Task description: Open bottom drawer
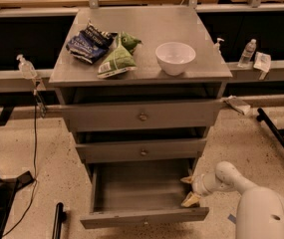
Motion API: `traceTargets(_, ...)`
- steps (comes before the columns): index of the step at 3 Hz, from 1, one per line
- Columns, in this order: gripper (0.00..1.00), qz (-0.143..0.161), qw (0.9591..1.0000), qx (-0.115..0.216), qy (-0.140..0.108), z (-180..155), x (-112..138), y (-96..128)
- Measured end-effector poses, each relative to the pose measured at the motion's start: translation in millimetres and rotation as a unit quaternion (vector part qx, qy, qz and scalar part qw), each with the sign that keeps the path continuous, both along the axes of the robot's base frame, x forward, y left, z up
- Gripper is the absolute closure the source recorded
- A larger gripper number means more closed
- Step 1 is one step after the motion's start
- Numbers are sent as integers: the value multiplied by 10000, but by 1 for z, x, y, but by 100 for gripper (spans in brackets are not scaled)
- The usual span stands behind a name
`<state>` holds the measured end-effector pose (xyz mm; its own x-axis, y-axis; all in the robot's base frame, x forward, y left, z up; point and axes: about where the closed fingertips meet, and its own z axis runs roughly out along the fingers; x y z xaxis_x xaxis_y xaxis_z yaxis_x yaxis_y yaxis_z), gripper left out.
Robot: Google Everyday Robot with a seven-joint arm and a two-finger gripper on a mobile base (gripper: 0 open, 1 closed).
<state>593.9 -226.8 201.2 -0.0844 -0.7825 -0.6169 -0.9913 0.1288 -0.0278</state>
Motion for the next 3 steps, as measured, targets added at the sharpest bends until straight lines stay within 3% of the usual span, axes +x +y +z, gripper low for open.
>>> traceTargets(2,12,-226,9990,308,-230,23,-14,-26)
traceTargets(3,1,-238,9989,338,-229,23,-17,-26)
